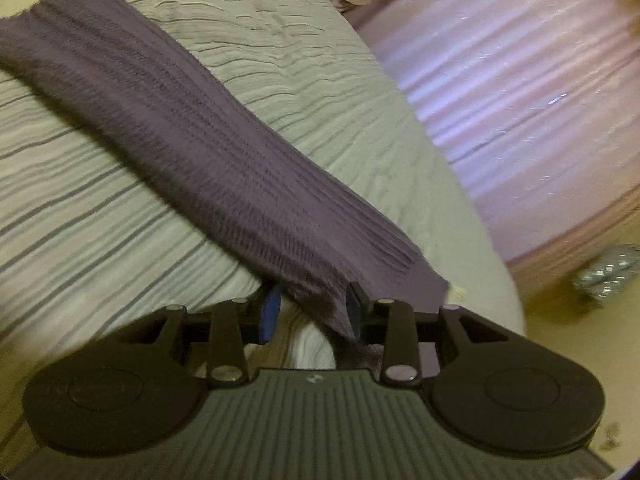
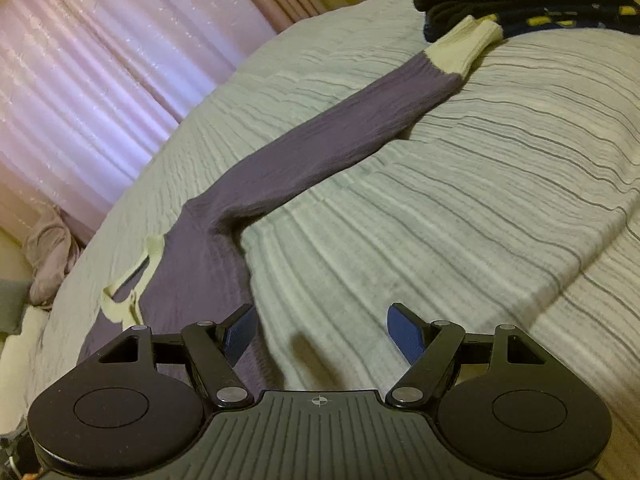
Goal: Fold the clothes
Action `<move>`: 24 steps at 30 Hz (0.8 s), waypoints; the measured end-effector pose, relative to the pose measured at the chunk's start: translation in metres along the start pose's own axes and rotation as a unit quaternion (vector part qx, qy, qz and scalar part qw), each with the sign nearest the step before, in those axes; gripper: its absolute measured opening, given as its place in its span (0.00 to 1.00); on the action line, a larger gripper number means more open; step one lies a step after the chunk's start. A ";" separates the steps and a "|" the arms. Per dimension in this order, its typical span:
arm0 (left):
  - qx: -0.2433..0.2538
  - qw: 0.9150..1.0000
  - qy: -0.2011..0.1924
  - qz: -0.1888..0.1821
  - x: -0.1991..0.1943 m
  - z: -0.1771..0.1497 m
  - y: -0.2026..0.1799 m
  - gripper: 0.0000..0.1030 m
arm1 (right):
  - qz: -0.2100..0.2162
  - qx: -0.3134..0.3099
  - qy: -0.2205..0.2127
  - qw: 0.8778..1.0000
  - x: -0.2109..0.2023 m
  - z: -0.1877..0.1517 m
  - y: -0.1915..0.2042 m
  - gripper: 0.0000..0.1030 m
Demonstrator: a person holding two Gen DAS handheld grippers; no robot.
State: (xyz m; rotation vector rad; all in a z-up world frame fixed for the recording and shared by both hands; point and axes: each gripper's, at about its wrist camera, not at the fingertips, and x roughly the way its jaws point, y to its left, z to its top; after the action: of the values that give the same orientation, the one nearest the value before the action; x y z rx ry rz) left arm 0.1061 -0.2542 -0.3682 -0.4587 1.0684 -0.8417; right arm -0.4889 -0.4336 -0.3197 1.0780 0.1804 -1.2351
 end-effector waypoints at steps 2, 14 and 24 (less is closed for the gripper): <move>0.002 1.000 -0.003 0.019 0.007 -0.001 -0.006 0.24 | 0.002 0.003 -0.001 1.000 0.004 0.002 -0.005 0.73; 0.071 0.996 0.054 -0.010 -0.033 -0.010 0.013 0.04 | 0.014 0.008 0.010 1.000 0.002 0.006 -0.017 0.73; 0.087 0.992 0.080 -0.051 -0.154 -0.091 0.051 0.31 | 0.145 0.045 0.090 0.984 -0.035 -0.018 -0.042 0.73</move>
State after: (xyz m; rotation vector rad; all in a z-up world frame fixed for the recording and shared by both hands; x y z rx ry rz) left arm 0.0088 -0.0967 -0.3544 -0.3041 1.1135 -1.0665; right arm -0.5295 -0.3945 -0.3306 1.2479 0.1006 -0.8914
